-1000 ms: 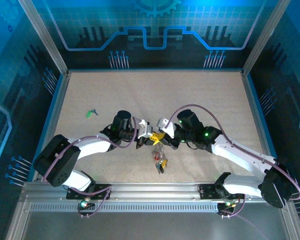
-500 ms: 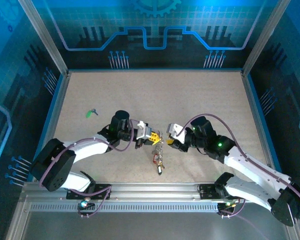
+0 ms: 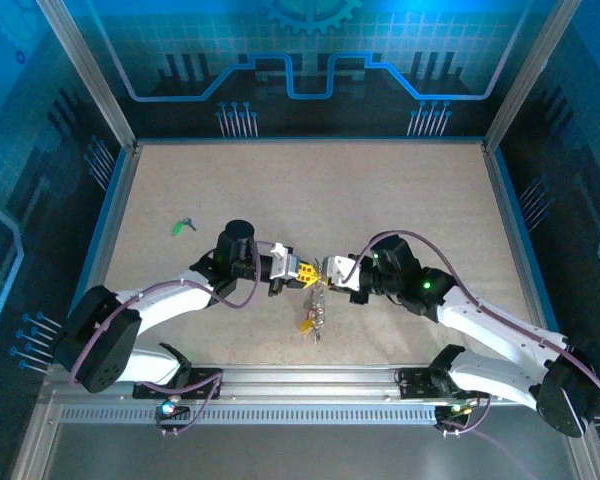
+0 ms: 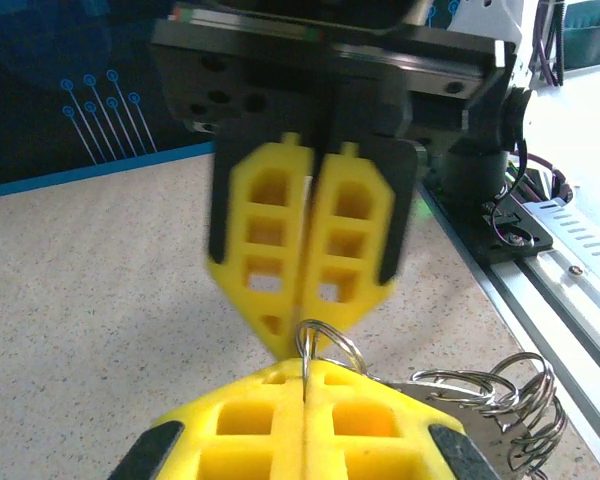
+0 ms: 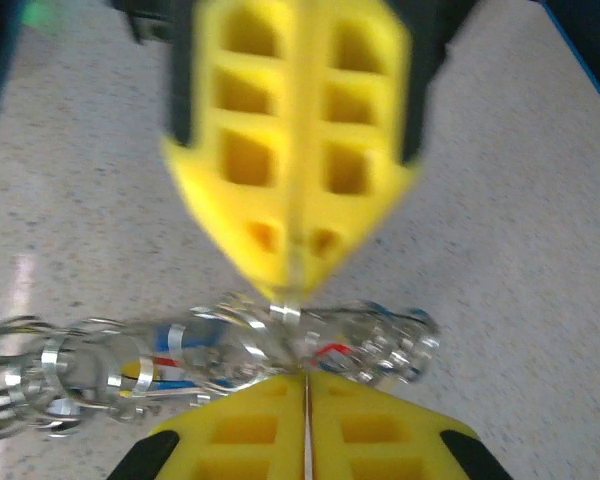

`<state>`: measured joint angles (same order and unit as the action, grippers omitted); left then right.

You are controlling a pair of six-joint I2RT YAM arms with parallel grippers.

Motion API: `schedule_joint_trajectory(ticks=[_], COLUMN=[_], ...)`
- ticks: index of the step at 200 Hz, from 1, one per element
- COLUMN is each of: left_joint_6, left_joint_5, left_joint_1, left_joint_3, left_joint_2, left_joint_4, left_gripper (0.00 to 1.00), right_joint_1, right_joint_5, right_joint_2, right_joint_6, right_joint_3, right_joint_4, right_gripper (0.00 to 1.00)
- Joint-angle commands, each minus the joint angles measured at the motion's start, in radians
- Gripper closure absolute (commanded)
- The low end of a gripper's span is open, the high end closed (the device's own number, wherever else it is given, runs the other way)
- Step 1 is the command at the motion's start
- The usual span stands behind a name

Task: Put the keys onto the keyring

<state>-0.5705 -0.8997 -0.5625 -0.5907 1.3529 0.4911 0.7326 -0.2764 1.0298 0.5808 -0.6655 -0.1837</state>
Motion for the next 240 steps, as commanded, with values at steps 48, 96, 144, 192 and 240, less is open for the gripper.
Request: schedule_joint_trajectory(ticks=[48, 96, 144, 192, 240], left_joint_6=[0.040, 0.041, 0.055, 0.072, 0.083], left_joint_5=[-0.015, -0.031, -0.047, -0.042, -0.034], left_joint_1=[0.000, 0.000, 0.000, 0.000, 0.000], left_joint_3=[-0.008, -0.001, -0.012, -0.032, -0.045], left_joint_2=[-0.024, -0.045, -0.052, -0.041, -0.034], left_joint_4=[0.045, 0.066, 0.051, 0.015, -0.008], left_gripper=[1.00, 1.00, 1.00, 1.00, 1.00], right_joint_1=[0.092, 0.048, 0.069, 0.125, 0.124], right_joint_5=[-0.036, 0.091, -0.006, 0.025, 0.004], right_joint_2=[-0.197, -0.275, -0.256, -0.246, -0.133], right_joint_6=[0.024, -0.070, -0.080, 0.055, 0.190], right_joint_3=[0.064, 0.118, 0.142, 0.145, 0.041], right_joint_4=[-0.044, 0.047, 0.153, 0.219, 0.094], right_gripper=[0.91, 0.80, 0.73, 0.60, 0.21])
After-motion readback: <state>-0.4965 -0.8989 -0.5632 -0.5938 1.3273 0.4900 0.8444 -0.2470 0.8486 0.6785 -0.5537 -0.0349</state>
